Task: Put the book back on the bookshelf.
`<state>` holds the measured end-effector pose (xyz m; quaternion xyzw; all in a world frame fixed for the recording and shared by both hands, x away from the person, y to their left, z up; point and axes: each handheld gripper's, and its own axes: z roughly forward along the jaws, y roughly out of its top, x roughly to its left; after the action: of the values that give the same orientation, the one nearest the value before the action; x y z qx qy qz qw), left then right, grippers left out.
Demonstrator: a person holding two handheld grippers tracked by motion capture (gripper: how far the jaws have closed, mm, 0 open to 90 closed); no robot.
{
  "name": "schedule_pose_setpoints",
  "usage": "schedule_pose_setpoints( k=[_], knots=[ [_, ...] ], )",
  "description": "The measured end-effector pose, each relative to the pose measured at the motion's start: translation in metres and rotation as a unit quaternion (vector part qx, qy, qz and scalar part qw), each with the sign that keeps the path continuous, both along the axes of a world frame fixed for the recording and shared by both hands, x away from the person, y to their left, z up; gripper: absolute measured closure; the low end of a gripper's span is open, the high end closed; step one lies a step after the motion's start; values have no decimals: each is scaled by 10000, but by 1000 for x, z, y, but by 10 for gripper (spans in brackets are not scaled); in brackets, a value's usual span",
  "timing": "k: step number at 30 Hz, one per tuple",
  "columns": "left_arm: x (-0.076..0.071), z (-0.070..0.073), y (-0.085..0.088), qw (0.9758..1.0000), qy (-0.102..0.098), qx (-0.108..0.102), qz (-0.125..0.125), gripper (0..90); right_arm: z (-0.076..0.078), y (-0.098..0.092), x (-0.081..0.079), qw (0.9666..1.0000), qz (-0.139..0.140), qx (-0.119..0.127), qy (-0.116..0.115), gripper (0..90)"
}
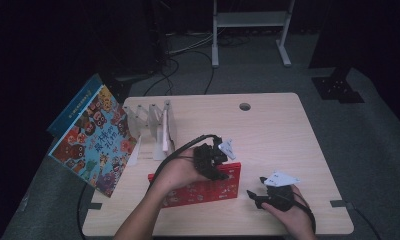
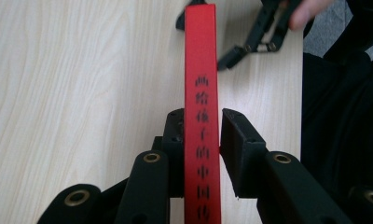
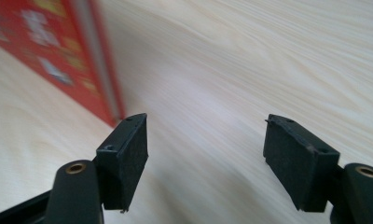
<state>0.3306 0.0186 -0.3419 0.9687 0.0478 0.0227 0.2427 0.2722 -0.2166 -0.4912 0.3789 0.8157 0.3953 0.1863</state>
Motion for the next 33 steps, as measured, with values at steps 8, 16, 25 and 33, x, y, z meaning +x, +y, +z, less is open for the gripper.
schedule_pose_setpoints(
  k=[8, 16, 25, 33],
  knots=[
    [1, -1, -5, 9999, 64, 105, -31, 739, -4, -11, 7, 9996, -177, -140, 148, 287],
    [-3, 0, -6, 9996, 223, 91, -121, 786, -9, -10, 12, 9992, -204, -237, 242, 271],
    [-7, 7, 2, 9996, 231, -53, -145, 795, -12, -12, 15, 9992, -251, -145, 293, 224],
    [-8, 22, 30, 9984, 118, -541, 85, 796, -12, -11, 17, 9988, -276, -210, 339, 131]
  ],
)
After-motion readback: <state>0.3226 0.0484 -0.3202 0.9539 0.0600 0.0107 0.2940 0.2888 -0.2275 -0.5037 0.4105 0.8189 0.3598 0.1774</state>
